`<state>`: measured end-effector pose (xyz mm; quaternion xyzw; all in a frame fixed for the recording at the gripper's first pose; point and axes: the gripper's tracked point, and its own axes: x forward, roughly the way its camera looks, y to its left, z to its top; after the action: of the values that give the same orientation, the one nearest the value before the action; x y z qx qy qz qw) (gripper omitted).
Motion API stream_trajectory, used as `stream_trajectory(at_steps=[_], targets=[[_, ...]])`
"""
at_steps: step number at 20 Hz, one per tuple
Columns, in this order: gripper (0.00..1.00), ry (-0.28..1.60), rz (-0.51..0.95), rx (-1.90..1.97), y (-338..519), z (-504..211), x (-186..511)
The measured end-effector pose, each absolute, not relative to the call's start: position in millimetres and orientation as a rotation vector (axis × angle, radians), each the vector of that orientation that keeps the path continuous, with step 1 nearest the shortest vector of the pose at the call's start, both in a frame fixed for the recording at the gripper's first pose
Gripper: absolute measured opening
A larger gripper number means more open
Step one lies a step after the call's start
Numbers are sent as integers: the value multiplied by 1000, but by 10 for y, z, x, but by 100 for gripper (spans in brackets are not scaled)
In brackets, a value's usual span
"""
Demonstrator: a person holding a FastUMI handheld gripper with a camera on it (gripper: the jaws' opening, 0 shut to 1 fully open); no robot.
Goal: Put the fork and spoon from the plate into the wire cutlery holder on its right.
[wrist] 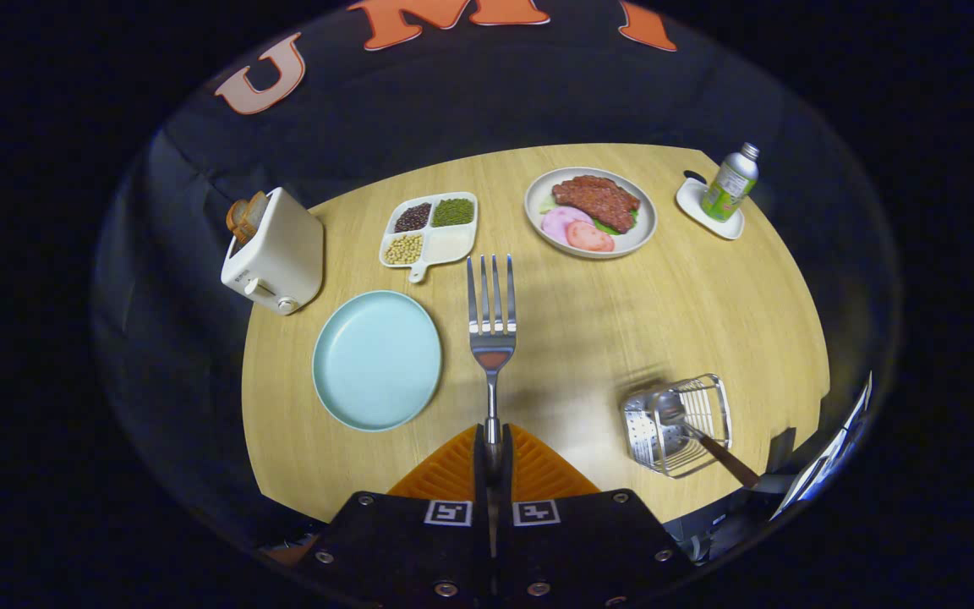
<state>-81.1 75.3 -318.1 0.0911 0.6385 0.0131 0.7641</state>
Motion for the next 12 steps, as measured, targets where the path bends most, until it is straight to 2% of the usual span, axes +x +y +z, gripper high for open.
stream_trajectory(at_steps=[4,12], targets=[[3,1430,-19,167,200,-3166,-1107],[3,1670,95,20,-428,-3283,-1782]])
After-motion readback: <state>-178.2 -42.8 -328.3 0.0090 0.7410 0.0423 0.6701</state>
